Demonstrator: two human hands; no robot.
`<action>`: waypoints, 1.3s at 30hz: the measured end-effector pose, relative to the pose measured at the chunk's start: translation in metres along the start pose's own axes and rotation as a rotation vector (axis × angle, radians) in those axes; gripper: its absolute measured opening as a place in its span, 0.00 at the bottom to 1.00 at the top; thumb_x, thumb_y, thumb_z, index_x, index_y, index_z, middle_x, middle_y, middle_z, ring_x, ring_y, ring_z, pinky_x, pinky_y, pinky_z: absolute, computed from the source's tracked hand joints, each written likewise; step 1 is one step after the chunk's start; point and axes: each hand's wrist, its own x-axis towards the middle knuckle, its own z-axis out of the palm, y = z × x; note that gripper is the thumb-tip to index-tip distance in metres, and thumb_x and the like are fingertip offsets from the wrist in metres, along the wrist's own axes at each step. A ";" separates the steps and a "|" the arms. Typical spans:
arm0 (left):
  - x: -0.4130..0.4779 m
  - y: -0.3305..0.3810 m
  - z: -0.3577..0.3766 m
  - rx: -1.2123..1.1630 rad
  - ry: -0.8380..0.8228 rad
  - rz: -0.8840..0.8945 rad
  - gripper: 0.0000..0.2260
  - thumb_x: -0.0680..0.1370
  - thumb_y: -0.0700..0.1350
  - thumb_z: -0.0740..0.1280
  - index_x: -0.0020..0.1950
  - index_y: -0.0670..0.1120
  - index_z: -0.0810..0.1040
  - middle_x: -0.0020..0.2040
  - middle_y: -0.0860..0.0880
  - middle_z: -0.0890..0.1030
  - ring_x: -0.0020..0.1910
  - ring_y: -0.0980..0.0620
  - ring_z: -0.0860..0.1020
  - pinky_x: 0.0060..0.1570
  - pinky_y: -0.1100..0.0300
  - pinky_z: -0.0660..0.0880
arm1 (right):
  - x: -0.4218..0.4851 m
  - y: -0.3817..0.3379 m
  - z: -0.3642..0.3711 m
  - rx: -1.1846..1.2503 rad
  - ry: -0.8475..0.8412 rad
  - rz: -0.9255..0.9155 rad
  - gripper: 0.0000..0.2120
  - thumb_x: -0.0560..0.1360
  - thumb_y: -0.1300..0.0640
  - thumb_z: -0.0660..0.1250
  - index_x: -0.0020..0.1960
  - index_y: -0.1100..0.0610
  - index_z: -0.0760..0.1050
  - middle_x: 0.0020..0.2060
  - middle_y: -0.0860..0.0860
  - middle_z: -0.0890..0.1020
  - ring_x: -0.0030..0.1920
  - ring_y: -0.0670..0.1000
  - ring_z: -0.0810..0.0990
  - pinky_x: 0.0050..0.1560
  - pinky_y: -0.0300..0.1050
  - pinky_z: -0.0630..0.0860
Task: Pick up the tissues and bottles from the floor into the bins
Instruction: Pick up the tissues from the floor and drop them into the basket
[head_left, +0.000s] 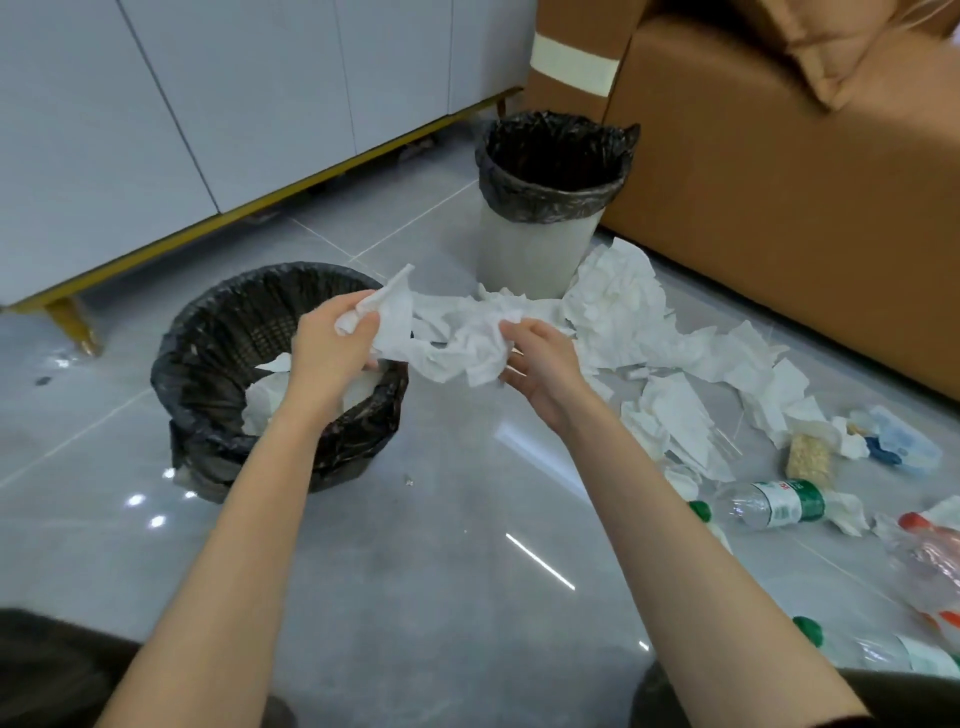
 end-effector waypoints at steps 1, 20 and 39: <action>0.003 -0.002 -0.010 0.001 0.039 -0.020 0.14 0.78 0.41 0.60 0.61 0.51 0.78 0.48 0.57 0.79 0.44 0.57 0.77 0.43 0.57 0.78 | 0.001 -0.002 0.015 -0.015 -0.036 0.000 0.08 0.77 0.61 0.64 0.39 0.56 0.69 0.38 0.52 0.78 0.37 0.50 0.78 0.36 0.38 0.77; 0.012 -0.045 -0.059 0.358 0.035 -0.107 0.20 0.82 0.46 0.57 0.75 0.48 0.63 0.73 0.46 0.66 0.72 0.46 0.65 0.69 0.51 0.63 | 0.024 0.028 0.094 -0.471 0.011 -0.241 0.12 0.75 0.62 0.60 0.52 0.53 0.79 0.51 0.49 0.82 0.51 0.50 0.81 0.59 0.48 0.77; -0.058 -0.034 0.117 0.304 -0.400 0.098 0.14 0.80 0.44 0.60 0.66 0.50 0.73 0.52 0.53 0.79 0.52 0.52 0.78 0.49 0.62 0.70 | -0.027 0.116 -0.133 -0.457 0.603 0.140 0.14 0.76 0.65 0.58 0.58 0.58 0.76 0.53 0.51 0.77 0.49 0.51 0.74 0.47 0.42 0.70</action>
